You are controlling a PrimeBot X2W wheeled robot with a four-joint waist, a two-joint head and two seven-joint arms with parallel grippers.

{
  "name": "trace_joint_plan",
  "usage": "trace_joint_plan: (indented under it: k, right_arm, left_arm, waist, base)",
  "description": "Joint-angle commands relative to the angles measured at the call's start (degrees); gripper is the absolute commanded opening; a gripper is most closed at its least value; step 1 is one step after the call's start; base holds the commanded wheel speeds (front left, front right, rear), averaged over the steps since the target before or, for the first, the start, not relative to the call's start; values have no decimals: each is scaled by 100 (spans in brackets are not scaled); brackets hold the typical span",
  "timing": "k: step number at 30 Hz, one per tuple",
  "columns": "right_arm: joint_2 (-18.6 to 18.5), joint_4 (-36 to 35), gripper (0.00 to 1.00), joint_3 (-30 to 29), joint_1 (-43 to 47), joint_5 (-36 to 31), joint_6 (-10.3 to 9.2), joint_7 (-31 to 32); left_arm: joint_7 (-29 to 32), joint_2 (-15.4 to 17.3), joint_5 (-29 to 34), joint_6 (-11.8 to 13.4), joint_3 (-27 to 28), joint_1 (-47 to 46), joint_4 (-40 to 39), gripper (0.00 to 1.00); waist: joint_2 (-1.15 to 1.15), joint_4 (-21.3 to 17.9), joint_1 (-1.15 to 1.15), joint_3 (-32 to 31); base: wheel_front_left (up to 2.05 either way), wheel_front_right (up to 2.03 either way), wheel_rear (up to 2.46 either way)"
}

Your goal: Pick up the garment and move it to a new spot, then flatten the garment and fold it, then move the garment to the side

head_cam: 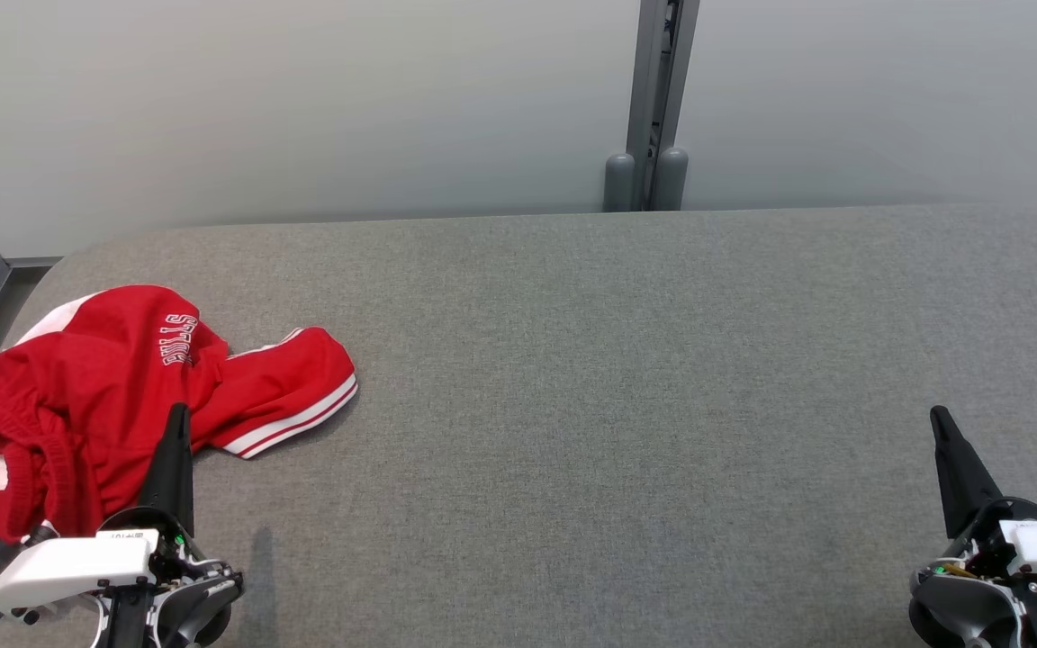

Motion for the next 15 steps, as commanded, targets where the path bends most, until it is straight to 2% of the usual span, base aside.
trace_joint_plan:
  k: [1,15]
  right_arm:
    - [-26,13,0,-1,-48,-13,6,10]
    - [-26,13,0,-1,-48,-13,5,10]
  left_arm:
    - [12,31,3,-23,20,-62,-3,0]
    - [12,31,2,-23,20,-62,-3,0]
  waist:
    - [0,0,0,0]
    - [0,0,0,0]
  base:
    - [0,0,0]
    - [0,0,0]
